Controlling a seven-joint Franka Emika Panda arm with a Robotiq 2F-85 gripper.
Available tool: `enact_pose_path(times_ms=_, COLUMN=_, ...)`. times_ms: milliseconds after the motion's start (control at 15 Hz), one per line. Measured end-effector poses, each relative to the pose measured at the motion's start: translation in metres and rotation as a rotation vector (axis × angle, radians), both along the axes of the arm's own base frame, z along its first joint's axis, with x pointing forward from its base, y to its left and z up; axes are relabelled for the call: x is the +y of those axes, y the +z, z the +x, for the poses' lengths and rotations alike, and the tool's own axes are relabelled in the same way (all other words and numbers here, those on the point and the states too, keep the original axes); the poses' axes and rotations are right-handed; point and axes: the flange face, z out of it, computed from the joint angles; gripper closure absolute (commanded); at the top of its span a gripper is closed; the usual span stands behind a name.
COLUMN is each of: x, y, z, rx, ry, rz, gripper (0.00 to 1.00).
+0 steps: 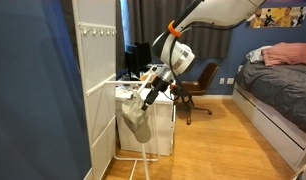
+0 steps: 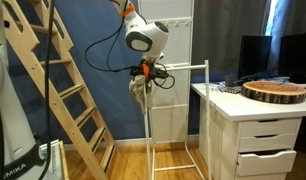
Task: Put the cap on top of the rack
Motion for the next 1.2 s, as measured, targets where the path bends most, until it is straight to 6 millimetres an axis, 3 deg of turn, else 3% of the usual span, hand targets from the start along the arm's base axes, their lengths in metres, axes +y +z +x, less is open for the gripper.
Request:
enact_pose_path(times_ms=600, x=0.005, y=0.000, z=0.003, rx=0.020, ry=0.029, rz=0.029, gripper=0.98)
enact_pose_path(times_ms=933, x=0.008, y=0.019, z=0.003, rx=-0.011, ry=0.036, rz=0.035, gripper=0.99)
enact_pose_path(times_ms=1200, x=0.018, y=0.057, z=-0.002, rx=-0.078, ry=0.059, rz=0.043, gripper=0.99)
